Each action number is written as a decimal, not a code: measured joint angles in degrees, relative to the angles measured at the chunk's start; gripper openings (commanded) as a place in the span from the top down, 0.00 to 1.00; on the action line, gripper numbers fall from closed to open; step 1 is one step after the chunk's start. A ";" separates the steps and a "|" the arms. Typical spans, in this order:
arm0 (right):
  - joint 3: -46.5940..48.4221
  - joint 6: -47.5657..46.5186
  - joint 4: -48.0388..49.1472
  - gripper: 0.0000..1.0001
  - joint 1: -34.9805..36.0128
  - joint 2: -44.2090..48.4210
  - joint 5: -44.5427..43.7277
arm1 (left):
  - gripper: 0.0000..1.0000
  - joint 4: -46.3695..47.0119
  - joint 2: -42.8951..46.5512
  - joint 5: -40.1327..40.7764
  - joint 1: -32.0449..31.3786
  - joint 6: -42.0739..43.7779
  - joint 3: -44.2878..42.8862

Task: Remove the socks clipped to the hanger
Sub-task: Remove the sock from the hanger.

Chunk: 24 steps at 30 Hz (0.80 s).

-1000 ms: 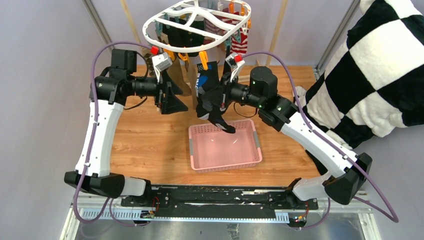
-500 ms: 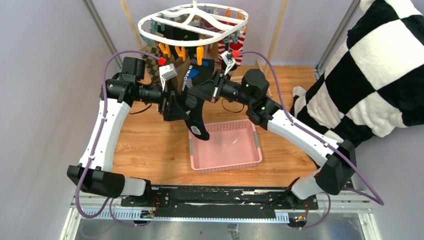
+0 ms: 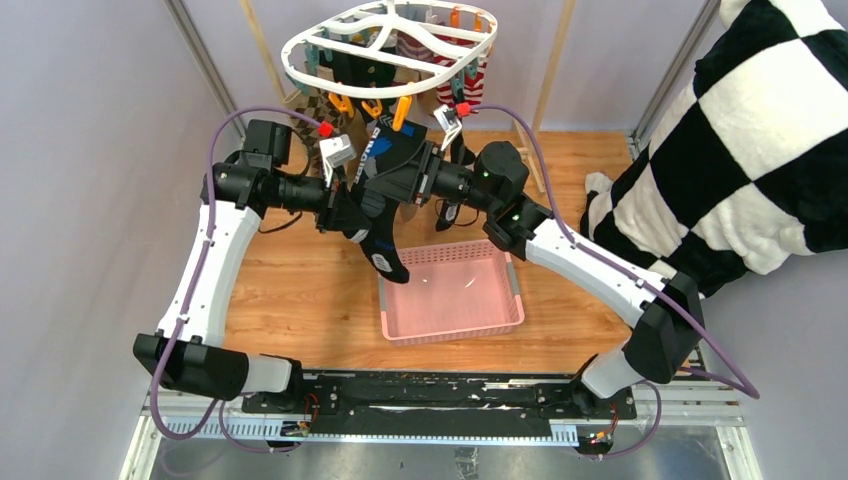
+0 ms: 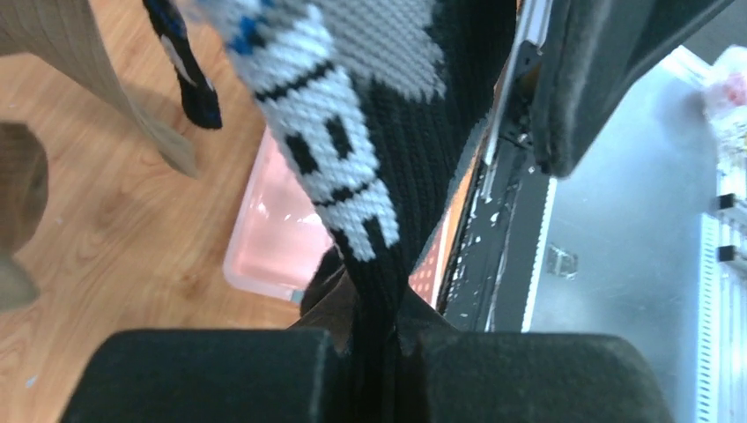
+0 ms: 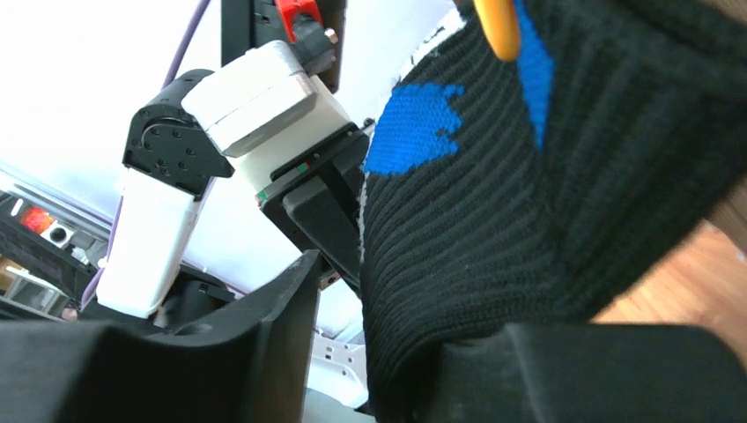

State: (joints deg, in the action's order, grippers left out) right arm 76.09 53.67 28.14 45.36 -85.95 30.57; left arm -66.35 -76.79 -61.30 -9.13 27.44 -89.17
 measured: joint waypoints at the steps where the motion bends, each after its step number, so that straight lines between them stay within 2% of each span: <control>1: -0.07 -0.66 -0.46 0.45 0.00 0.28 -0.37 | 1.00 0.00 0.22 0.83 0.04 0.11 -0.02; 3: -0.44 -1.88 -2.29 0.34 0.00 1.14 -1.29 | 1.00 0.04 0.83 2.29 0.09 0.02 -0.02; 6: -1.79 -4.57 -4.83 0.29 -0.42 4.00 -3.56 | 1.00 0.04 2.43 4.11 0.39 0.02 -0.02; 13: -1.62 -7.54 -6.60 0.27 -4.48 6.86 -5.64 | 1.00 0.07 8.74 6.29 0.70 0.85 0.15; 24: 12.98 -9.92 -8.02 0.24 -5.66 -2.95 -7.23 | 1.00 0.02 12.20 12.83 0.70 2.91 0.35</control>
State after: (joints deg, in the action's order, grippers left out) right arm 89.08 43.75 20.12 39.70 -88.90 23.33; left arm -66.32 -64.60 -48.47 -8.43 30.35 -88.82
